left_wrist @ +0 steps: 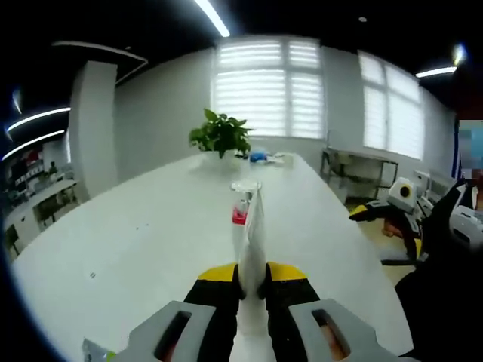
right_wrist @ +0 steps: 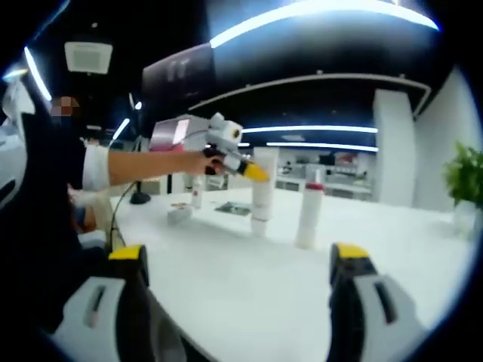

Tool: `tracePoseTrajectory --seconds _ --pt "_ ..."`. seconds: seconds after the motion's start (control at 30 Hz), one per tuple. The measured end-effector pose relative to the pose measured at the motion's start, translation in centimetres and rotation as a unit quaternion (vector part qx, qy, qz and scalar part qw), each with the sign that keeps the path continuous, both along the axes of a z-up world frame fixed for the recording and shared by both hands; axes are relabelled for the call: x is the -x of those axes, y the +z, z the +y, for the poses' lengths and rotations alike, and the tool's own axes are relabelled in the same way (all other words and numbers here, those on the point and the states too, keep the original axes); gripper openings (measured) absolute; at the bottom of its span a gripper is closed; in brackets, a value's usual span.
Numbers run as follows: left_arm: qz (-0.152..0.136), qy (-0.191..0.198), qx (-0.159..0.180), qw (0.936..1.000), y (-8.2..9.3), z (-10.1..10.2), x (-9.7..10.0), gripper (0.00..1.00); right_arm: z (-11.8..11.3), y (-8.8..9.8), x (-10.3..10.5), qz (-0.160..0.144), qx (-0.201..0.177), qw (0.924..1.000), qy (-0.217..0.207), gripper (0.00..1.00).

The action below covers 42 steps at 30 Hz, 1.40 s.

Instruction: Arrange the skincare products in the storage area until every visible bottle or jar stands upright without overlapping.

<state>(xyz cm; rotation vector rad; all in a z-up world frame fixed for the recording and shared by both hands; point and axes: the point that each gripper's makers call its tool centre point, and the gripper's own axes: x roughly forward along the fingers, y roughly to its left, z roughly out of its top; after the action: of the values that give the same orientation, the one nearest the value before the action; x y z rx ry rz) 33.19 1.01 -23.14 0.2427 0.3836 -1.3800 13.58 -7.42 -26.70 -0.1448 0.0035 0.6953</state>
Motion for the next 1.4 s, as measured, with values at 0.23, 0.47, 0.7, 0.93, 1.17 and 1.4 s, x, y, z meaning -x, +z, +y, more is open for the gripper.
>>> tracePoseTrajectory --seconds 0.23,0.47,0.7,0.93,1.17,1.4 --pt "-0.006 -0.003 -0.004 1.0 -0.5 -0.9 -0.6 0.1 0.4 0.0 0.3 0.005 -0.006 1.0 0.006 1.0" --pt "-0.007 -0.015 0.01 0.9998 -0.4 -0.8 -1.5 0.11 0.2 -0.1 -0.2 0.005 -0.009 0.9999 0.006 1.0" --pt "-0.006 -0.028 0.014 0.9995 -0.2 -1.1 -2.3 0.11 0.0 -0.5 -0.7 0.009 -0.01 0.9999 0.003 1.0" --pt "-0.008 -0.035 0.024 0.9991 -0.3 -2.0 -2.1 0.11 0.0 -0.5 -0.8 0.011 -0.01 0.9999 0.004 1.0" --pt "-0.004 -0.047 0.031 0.9984 -0.3 -2.7 -2.1 0.12 -0.4 -0.4 -0.8 0.01 -0.011 0.9999 -0.005 1.0" --pt "-0.008 -0.054 0.038 0.9978 -0.4 -3.1 -1.7 0.12 -0.3 -0.6 -0.8 0.013 -0.014 0.9998 -0.002 1.0"
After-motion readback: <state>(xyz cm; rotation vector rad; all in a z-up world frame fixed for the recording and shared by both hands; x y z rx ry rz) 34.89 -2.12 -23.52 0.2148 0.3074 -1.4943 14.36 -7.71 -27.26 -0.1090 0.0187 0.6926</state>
